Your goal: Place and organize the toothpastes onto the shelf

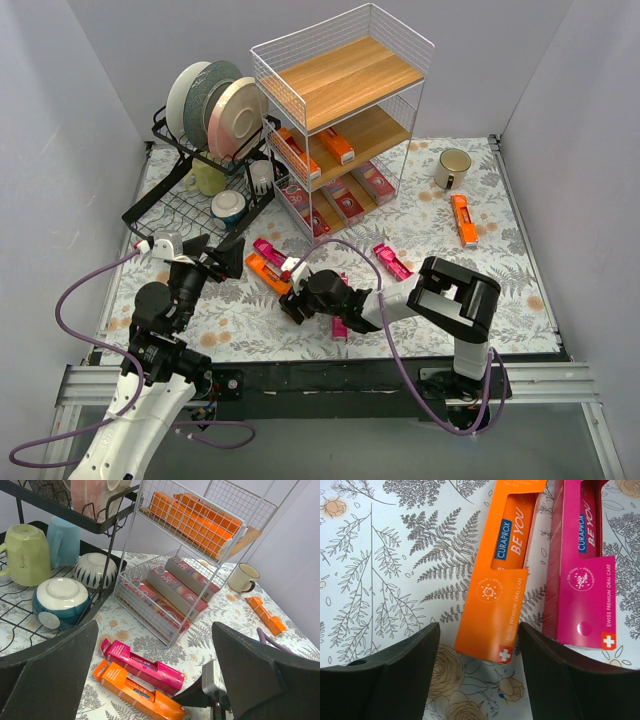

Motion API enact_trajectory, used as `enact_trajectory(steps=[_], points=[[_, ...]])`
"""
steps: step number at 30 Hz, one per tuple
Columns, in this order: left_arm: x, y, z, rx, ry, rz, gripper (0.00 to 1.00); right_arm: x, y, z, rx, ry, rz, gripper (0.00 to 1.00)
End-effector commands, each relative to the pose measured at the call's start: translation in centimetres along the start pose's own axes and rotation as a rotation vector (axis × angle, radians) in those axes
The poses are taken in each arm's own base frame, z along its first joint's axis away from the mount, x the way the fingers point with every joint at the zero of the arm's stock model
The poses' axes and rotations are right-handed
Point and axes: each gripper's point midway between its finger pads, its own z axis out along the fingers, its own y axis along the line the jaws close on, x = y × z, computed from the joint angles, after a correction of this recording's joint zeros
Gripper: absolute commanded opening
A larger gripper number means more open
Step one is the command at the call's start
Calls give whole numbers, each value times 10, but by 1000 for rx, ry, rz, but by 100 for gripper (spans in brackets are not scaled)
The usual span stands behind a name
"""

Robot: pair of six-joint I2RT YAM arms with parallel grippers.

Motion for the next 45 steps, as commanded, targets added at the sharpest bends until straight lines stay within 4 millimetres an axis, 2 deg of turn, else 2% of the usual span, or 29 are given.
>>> enact_trajectory(steps=[1, 7, 13, 17, 22, 23, 25, 26, 28, 30, 31, 32, 34, 35, 42, 44, 45], points=[[-14, -1, -1, -4, -29, 10, 98, 48, 2, -7, 36, 120, -23, 69], [-14, -2, -1, -3, -27, 11, 98, 51, -1, -13, 64, 112, -31, 59], [-8, 0, 3, -10, -2, 14, 98, 45, -6, -12, 92, 86, -29, 57], [-6, 2, 3, -22, 8, 15, 98, 47, -8, -12, 104, 85, -30, 50], [-6, 5, 3, -35, 4, 15, 98, 37, -3, -20, 76, 70, -29, 40], [-6, 4, 3, -29, 7, 15, 98, 28, -1, -24, 69, 51, -30, 39], [-3, 3, 5, -25, 18, 16, 98, 25, 1, -29, 56, 59, -40, 36], [-4, 2, 5, -21, 17, 15, 98, 14, 2, -34, 51, 35, -39, 35], [-3, 3, 6, -26, 20, 17, 98, 10, 4, -41, 36, 46, -53, 31], [-3, 3, 6, -27, 19, 17, 98, -8, 7, -49, 19, 15, -53, 31], [-3, 4, 6, -28, 19, 19, 98, -4, 7, -54, 19, 44, -59, 29], [-3, 4, 5, -29, 17, 17, 98, -15, 8, -60, 13, 20, -57, 29], [-3, 4, 5, -30, 18, 17, 98, -14, 5, -68, 20, 43, -59, 27], [-3, 4, 6, -32, 19, 18, 98, -24, 3, -76, 33, 21, -56, 27], [-4, 2, 6, -23, 18, 19, 98, -51, -11, -121, 103, 18, -47, 25], [-4, 2, 5, -22, 15, 15, 98, -67, -20, -137, 146, -10, -37, 25], [-6, 2, 4, -21, 7, 15, 98, -61, -24, -145, 162, 26, -43, 25]])
